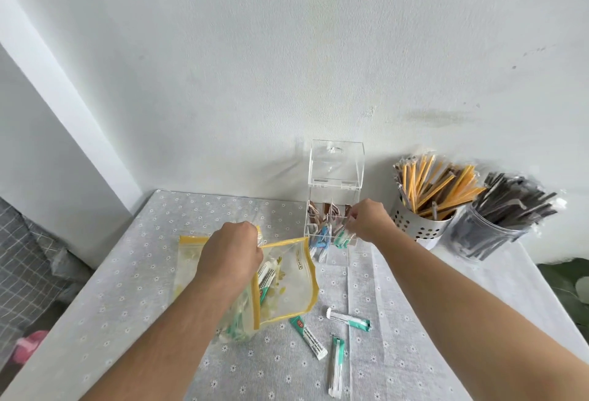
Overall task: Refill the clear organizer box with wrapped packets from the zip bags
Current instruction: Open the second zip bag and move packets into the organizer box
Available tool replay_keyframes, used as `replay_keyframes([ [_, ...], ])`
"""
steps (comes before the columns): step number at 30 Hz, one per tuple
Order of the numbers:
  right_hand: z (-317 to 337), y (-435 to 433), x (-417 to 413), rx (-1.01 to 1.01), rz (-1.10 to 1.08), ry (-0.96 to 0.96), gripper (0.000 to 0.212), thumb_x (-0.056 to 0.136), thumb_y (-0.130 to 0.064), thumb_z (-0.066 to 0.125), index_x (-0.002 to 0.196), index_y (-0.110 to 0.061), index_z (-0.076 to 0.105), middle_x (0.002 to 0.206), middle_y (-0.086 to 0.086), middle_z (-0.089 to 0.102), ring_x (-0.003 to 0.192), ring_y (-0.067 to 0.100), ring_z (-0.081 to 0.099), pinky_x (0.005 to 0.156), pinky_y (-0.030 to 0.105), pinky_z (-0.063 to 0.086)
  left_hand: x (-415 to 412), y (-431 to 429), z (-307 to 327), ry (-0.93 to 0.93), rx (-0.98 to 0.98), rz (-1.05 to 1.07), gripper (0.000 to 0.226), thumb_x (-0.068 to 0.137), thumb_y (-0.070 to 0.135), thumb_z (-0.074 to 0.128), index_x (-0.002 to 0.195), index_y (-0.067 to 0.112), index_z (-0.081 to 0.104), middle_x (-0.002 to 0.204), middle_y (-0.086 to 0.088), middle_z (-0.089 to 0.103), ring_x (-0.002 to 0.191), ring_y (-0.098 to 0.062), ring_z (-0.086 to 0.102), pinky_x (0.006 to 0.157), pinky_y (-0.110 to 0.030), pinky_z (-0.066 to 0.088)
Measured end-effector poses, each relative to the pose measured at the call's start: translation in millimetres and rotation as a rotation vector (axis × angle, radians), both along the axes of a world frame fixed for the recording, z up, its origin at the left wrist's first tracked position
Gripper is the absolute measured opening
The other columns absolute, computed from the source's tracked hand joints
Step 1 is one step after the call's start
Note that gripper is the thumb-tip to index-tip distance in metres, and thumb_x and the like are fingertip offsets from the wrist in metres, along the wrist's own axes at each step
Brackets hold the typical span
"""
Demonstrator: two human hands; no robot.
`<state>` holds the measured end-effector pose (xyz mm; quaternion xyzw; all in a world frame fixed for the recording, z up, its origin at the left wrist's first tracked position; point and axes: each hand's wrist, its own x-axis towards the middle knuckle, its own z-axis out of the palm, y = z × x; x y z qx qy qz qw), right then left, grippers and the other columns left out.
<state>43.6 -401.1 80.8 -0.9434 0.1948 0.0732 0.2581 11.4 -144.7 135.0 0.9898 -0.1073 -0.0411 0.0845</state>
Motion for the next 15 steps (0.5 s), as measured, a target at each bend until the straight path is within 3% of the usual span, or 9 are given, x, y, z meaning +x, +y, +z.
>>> replay_keyframes([
  [3, 0, -3, 2, -0.01, -0.003, -0.025, 0.011, 0.085, -0.004, 0.06, 0.088, -0.005, 0.071, 0.089, 0.008, 0.07, 0.066, 0.017, 0.061, 0.063, 0.023, 0.054, 0, 0, 1, 0.004, -0.002, 0.005, 0.012, 0.084, 0.01, 0.056, 0.077, 0.004, 0.065, 0.076, -0.011, 0.068, 0.071, -0.028, 0.067, 0.061, -0.034, 0.053],
  [6, 10, -2, -5, 0.074, -0.043, -0.121, 0.011, 0.084, -0.003, 0.064, 0.092, -0.006, 0.071, 0.09, 0.007, 0.067, 0.062, 0.013, 0.057, 0.052, 0.017, 0.047, 1, 1, 1, 0.0, -0.006, 0.018, 0.011, 0.085, 0.01, 0.057, 0.078, 0.005, 0.065, 0.077, -0.011, 0.068, 0.071, -0.029, 0.066, 0.061, -0.034, 0.053],
  [8, 19, 1, -18, 0.188, -0.059, -0.204, 0.01, 0.083, -0.003, 0.067, 0.09, -0.008, 0.072, 0.086, 0.005, 0.067, 0.064, 0.013, 0.058, 0.052, 0.014, 0.044, 2, 2, 1, -0.002, -0.019, 0.029, 0.011, 0.084, 0.009, 0.057, 0.079, 0.005, 0.065, 0.078, -0.011, 0.068, 0.072, -0.029, 0.066, 0.06, -0.033, 0.052],
  [11, 34, 21, -45, 0.411, -0.019, -0.283, 0.009, 0.08, -0.006, 0.071, 0.086, -0.012, 0.072, 0.076, 0.002, 0.07, 0.065, 0.013, 0.062, 0.06, 0.019, 0.054, 0, 5, 3, -0.016, -0.041, 0.043, 0.01, 0.083, 0.009, 0.058, 0.079, 0.005, 0.065, 0.078, -0.011, 0.068, 0.072, -0.029, 0.066, 0.06, -0.033, 0.051],
  [15, 41, 71, -74, 0.673, 0.203, -0.193, 0.012, 0.079, 0.0, 0.071, 0.084, -0.011, 0.073, 0.068, 0.005, 0.068, 0.061, 0.013, 0.062, 0.064, 0.02, 0.055, -8, 7, 6, -0.028, -0.068, 0.021, 0.011, 0.084, 0.011, 0.058, 0.079, 0.005, 0.065, 0.075, -0.01, 0.069, 0.069, -0.028, 0.066, 0.059, -0.033, 0.051],
])
